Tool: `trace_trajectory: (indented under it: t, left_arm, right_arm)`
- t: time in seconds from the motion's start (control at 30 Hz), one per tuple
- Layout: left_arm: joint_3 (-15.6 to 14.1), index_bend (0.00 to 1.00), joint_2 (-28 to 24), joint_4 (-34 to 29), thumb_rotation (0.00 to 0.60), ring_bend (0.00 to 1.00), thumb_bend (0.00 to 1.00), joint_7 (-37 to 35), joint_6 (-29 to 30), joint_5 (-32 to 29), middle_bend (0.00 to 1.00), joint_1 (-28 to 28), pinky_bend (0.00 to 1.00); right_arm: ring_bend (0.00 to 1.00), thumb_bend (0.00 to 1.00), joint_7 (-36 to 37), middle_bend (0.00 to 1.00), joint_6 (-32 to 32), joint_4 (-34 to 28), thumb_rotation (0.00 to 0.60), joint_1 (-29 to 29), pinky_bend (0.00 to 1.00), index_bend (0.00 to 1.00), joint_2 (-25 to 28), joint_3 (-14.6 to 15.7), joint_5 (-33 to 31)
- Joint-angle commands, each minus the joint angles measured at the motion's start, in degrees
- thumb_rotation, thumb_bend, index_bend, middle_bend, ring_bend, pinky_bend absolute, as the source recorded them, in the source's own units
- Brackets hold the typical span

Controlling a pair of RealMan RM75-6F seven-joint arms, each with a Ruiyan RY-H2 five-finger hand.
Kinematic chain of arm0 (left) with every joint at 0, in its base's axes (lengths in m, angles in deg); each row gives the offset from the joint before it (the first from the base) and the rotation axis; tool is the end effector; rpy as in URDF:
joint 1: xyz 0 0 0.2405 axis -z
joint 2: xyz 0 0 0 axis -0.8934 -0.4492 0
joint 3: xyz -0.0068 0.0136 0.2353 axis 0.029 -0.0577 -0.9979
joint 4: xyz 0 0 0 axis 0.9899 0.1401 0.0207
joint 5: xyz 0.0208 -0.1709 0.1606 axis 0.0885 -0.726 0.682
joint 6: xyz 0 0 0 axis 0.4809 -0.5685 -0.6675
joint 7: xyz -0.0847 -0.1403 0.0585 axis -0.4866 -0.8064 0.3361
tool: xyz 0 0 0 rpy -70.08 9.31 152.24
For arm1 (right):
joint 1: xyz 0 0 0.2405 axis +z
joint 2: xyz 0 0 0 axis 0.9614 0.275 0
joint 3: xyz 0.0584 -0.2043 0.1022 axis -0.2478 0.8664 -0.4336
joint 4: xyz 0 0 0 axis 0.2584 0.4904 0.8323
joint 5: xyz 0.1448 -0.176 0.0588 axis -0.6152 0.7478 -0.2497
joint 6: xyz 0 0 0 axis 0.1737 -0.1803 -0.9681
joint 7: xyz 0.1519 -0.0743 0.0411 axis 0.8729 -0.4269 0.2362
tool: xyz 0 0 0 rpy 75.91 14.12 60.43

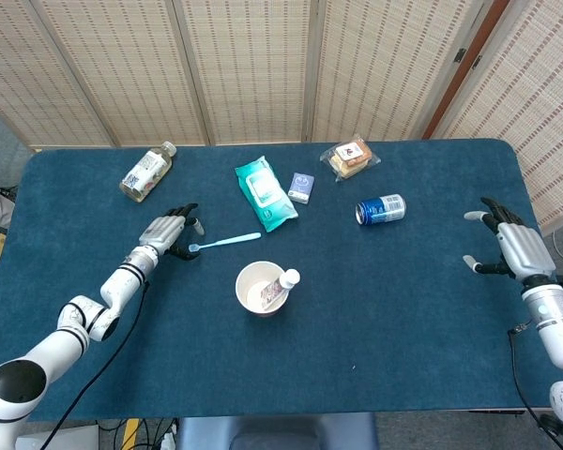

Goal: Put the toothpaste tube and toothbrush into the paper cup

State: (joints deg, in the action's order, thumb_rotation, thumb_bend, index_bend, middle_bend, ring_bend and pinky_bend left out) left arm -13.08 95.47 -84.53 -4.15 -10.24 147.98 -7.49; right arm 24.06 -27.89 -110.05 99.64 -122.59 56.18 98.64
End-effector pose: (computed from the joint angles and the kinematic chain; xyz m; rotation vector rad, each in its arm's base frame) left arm -0.2100 0.4934 -0.0429 -1.7584 -1.3086 -0.8099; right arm -0.3071 -0.3568 0.1463 1.3796 -1.2168 0.8495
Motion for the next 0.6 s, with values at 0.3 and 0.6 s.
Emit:
trace_trajectory:
  t: [0.3,0.6]
  left_arm:
    - [0.6,0.41,1.6,1.8,0.600,0.00,0.25,3.0,-1.3,-1.2,0.00,0.1,0.00]
    - [0.9,0.45,2.7,3.7,0.600,0.00,0.25,3.6,-2.2,-1.6,0.00,0.1,0.00]
  right_arm:
    - [0.00,0.18,0.4,0.03,0.1,0.3,0.600,-0.2,0.11,0.25,-0.2,0.1,0.0]
    - [0.00,0.18,0.6,0.03,0.3,0.5,0.600,-0.3,0.11,0.25,-0.4,0.2,-0.1]
